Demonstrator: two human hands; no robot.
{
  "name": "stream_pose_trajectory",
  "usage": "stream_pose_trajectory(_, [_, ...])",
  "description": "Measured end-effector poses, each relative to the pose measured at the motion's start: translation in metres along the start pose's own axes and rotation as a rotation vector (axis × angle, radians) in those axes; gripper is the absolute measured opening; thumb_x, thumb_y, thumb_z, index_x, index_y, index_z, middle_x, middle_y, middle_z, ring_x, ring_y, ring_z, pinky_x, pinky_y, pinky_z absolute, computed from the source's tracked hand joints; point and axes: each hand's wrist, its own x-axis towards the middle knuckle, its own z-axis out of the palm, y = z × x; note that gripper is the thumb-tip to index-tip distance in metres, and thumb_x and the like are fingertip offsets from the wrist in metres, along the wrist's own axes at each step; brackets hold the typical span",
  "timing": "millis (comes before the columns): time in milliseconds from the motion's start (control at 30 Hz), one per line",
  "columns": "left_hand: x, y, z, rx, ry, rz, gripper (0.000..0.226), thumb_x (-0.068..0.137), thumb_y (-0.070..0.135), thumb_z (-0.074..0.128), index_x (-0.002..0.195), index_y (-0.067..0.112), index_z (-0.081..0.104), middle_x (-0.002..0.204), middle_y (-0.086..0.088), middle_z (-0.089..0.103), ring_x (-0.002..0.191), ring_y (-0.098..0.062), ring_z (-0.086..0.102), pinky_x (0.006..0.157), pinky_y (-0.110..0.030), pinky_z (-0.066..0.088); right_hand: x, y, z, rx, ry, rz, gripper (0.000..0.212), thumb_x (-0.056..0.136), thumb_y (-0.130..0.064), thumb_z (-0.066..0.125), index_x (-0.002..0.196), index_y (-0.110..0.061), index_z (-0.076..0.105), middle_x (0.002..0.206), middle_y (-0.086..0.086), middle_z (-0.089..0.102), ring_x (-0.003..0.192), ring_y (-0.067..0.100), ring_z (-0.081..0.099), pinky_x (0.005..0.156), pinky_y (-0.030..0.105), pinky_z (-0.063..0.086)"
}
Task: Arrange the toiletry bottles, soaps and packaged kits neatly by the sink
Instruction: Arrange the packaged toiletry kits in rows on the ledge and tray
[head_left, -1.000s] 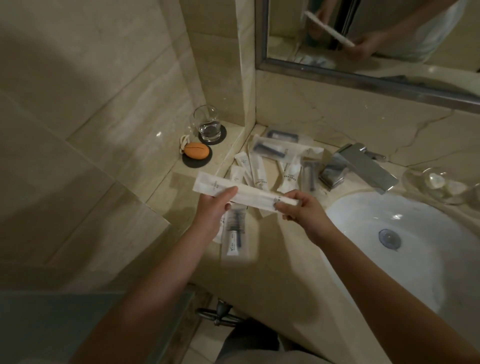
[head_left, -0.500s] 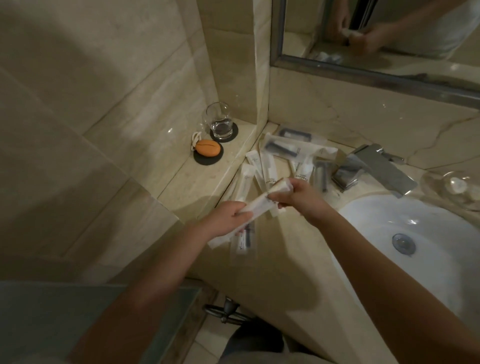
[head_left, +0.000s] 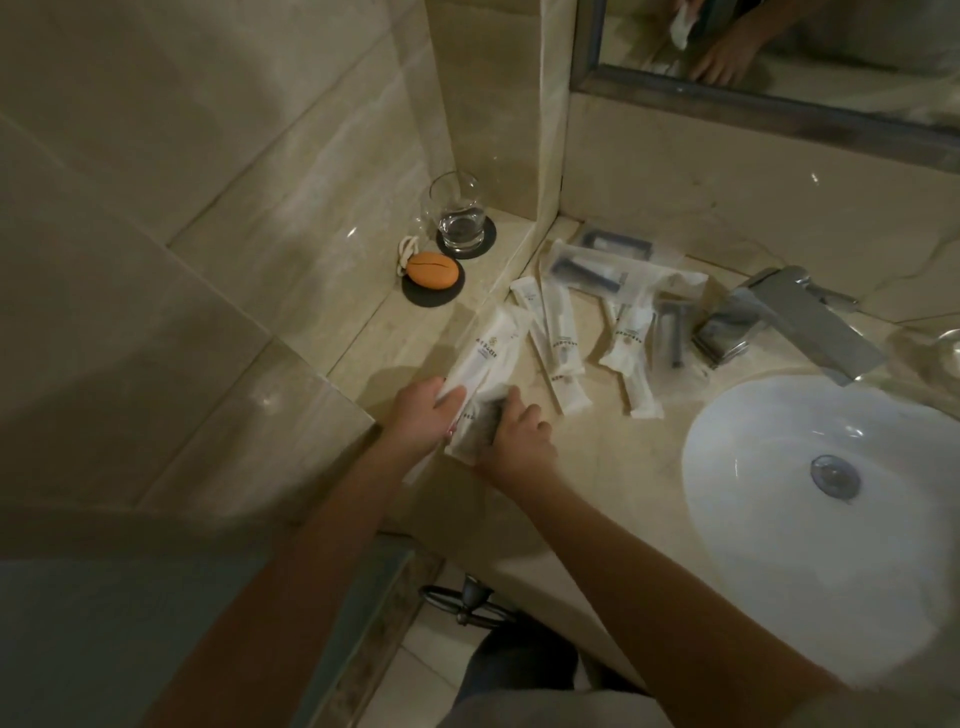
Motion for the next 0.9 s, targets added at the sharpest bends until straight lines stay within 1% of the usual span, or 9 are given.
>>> stream_pose_trajectory(100, [-0.001, -0.002, 0.004, 0.010, -0.025, 0.021, 0.025, 0.093, 0.026, 0.050, 0.101, 0.004, 0.057, 0.086, -0.014, 0.063, 0.071, -0.024, 0.064, 0.060, -0.031, 0.053, 0.008, 0.008, -0.007, 0.114, -0.032, -0.028, 0.070, 0.089, -0.026, 0.052, 0.144, -0.009, 0.013, 0.125, 0.018, 0.047, 0.110, 0.035, 0.052, 0.090, 0.041, 0.042])
stream_pose_trajectory(200, [-0.002, 0.002, 0.008, 0.023, -0.025, 0.045, 0.020, 0.094, 0.026, 0.049, 0.100, 0.008, 0.056, 0.080, -0.006, 0.059, 0.062, -0.013, 0.058, 0.053, -0.020, 0.044, 0.009, 0.023, -0.026, 0.250, -0.063, -0.076, 0.048, 0.084, -0.019, 0.055, 0.127, -0.008, 0.038, 0.110, 0.015, 0.057, 0.100, 0.035, 0.058, 0.078, 0.037, 0.043])
stream_pose_trajectory(267, [-0.001, 0.009, 0.014, 0.033, -0.012, 0.080, 0.020, 0.094, 0.027, 0.048, 0.098, 0.009, 0.056, 0.076, -0.003, 0.058, 0.060, -0.010, 0.056, 0.051, -0.019, 0.042, 0.005, 0.037, -0.043, 0.389, -0.061, -0.115, 0.032, 0.083, -0.011, 0.055, 0.114, -0.005, 0.049, 0.096, 0.012, 0.057, 0.091, 0.031, 0.057, 0.070, 0.033, 0.041])
stream_pose_trajectory(433, [0.000, 0.042, 0.043, -0.015, -0.054, 0.203, 0.025, 0.093, 0.028, 0.047, 0.081, 0.006, 0.052, 0.069, -0.005, 0.057, 0.058, -0.015, 0.057, 0.050, -0.021, 0.044, -0.022, 0.087, -0.098, 0.878, -0.021, 0.003, 0.021, 0.087, -0.006, 0.057, 0.107, 0.000, 0.050, 0.095, 0.015, 0.063, 0.074, 0.021, 0.061, 0.054, 0.018, 0.049])
stream_pose_trajectory(500, [-0.002, 0.064, 0.061, -0.059, -0.083, 0.239, 0.023, 0.092, 0.026, 0.049, 0.080, 0.007, 0.055, 0.066, -0.004, 0.058, 0.057, -0.015, 0.057, 0.052, -0.023, 0.049, -0.037, 0.115, -0.117, 1.003, 0.028, 0.071, 0.022, 0.089, -0.011, 0.058, 0.106, 0.001, 0.051, 0.098, 0.015, 0.067, 0.075, 0.021, 0.065, 0.066, 0.034, 0.054])
stream_pose_trajectory(567, [-0.005, 0.087, 0.082, -0.081, -0.144, 0.298, 0.023, 0.092, 0.024, 0.050, 0.083, 0.005, 0.058, 0.065, -0.004, 0.058, 0.055, -0.013, 0.056, 0.050, -0.017, 0.049, -0.054, 0.147, -0.130, 1.101, 0.109, 0.126, 0.015, 0.092, -0.014, 0.054, 0.104, -0.005, 0.058, 0.099, 0.010, 0.069, 0.086, 0.024, 0.067, 0.081, 0.046, 0.053])
stream_pose_trajectory(667, [-0.017, 0.121, 0.118, -0.066, -0.255, 0.388, 0.023, 0.092, 0.023, 0.051, 0.080, 0.004, 0.056, 0.061, -0.004, 0.055, 0.051, -0.013, 0.055, 0.045, -0.011, 0.043, -0.083, 0.192, -0.146, 1.248, 0.256, 0.205, 0.016, 0.095, -0.015, 0.049, 0.098, -0.012, 0.064, 0.102, 0.011, 0.069, 0.095, 0.028, 0.065, 0.091, 0.048, 0.049])
stream_pose_trajectory(767, [-0.037, 0.151, 0.158, -0.056, -0.354, 0.458, 0.023, 0.092, 0.022, 0.052, 0.075, 0.007, 0.053, 0.058, -0.001, 0.053, 0.050, -0.015, 0.054, 0.049, -0.017, 0.044, -0.112, 0.233, -0.158, 1.337, 0.381, 0.281, 0.019, 0.096, -0.016, 0.047, 0.099, -0.007, 0.063, 0.094, 0.012, 0.067, 0.088, 0.027, 0.064, 0.090, 0.047, 0.049])
stream_pose_trajectory(900, [-0.072, 0.180, 0.206, -0.050, -0.467, 0.514, 0.028, 0.092, 0.021, 0.052, 0.066, 0.011, 0.045, 0.056, -0.001, 0.052, 0.050, -0.012, 0.052, 0.044, -0.008, 0.040, -0.148, 0.284, -0.168, 1.410, 0.510, 0.328, 0.024, 0.097, -0.022, 0.045, 0.085, -0.014, 0.064, 0.078, 0.005, 0.066, 0.075, 0.023, 0.061, 0.079, 0.042, 0.049])
